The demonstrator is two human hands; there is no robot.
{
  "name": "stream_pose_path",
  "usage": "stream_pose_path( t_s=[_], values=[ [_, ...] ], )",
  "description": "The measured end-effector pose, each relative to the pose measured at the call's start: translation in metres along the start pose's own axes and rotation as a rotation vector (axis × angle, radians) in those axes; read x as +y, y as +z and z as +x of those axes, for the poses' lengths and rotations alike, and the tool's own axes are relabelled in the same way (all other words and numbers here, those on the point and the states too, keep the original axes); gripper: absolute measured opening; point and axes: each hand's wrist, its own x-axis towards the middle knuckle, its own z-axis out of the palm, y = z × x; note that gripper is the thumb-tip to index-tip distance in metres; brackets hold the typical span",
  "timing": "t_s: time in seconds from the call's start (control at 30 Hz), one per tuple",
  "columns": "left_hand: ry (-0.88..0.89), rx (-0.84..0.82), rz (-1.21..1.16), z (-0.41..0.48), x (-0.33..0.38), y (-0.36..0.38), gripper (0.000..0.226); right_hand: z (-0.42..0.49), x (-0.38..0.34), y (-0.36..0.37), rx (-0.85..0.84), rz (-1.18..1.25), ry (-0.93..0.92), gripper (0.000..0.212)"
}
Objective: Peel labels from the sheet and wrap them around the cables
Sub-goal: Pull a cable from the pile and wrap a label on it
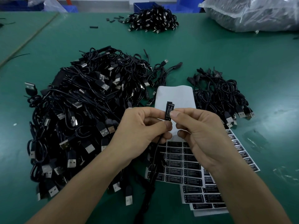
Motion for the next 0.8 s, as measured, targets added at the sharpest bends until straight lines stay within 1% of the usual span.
stream_pose_path(
  t_s=[0.1, 0.33, 0.8],
  values=[
    [0.001, 0.002, 0.007, 0.0000, 0.0004, -0.0001, 0.011, 0.0000, -0.0002, 0.0006, 0.002, -0.009, -0.015, 0.006],
    [0.004, 0.005, 0.020, 0.0005, -0.0007, -0.0005, 0.012, 0.0005, 0.0009, 0.0000, 0.019, -0.029, -0.040, 0.010],
    [0.022, -0.006, 0.051, 0.0005, -0.0013, -0.0012, 0.009, 0.0013, 0.0034, -0.0003, 0.042, -0.047, -0.059, 0.003]
  ],
)
